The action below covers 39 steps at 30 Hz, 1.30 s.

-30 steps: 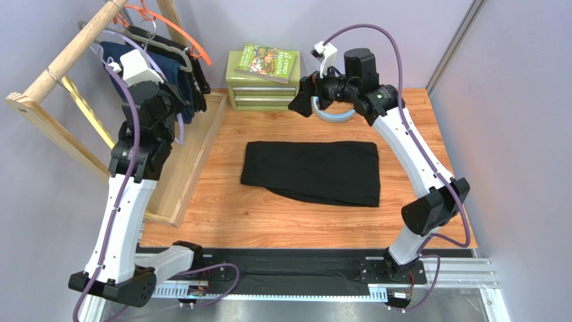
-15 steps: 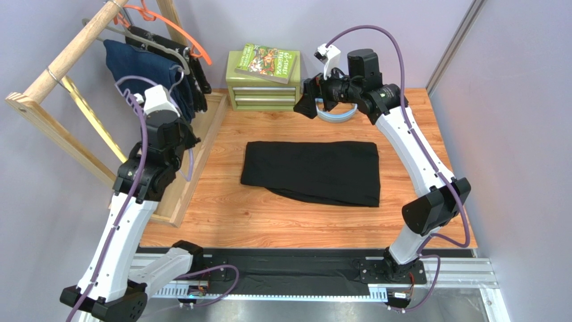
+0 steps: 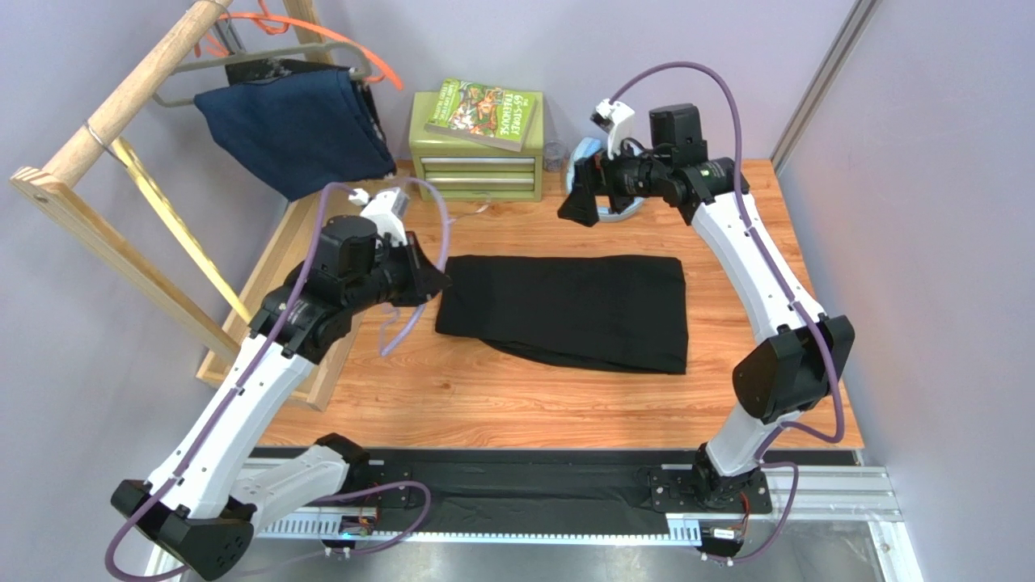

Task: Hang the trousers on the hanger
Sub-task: Pass the hanger from the left arm to the right

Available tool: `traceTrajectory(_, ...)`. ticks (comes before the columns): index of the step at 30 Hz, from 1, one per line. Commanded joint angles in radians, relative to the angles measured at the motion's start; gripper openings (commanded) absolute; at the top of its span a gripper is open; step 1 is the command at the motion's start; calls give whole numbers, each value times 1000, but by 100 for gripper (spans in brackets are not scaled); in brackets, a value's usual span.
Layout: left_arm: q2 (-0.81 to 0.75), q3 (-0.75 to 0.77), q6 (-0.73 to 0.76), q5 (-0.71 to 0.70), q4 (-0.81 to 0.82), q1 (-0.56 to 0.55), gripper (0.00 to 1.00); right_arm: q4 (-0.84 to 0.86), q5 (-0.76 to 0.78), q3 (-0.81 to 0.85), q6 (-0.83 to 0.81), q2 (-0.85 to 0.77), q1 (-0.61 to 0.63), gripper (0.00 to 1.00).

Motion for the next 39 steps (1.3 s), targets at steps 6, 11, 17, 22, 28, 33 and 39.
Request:
traceTrajectory(6, -30, -120, -39, 742, 495, -12, 0, 319, -119, -380, -284, -305, -133, 100)
traceTrajectory(11, -27, -191, -196, 877, 780, -12, 0, 583, -167, -651, -419, -547, -133, 100)
traceTrajectory(17, 71, -226, -440, 1011, 1083, -14, 0, 718, -225, -751, -620, -630, -108, 100)
traceTrajectory(22, 109, -229, -524, 1078, 1157, -21, 0, 798, -222, -758, -729, -618, -73, 97)
traceTrajectory(28, 106, -238, -547, 1098, 1197, -30, 0, 792, -193, -723, -789, -572, -50, 54)
traceTrajectory(33, 76, -241, -451, 1049, 1059, -30, 9, 596, -170, -602, -804, -527, -51, 0)
traceTrajectory(39, 1, -108, 61, 937, 573, 3, 84, 115, -233, -476, -1079, -491, -51, 0)
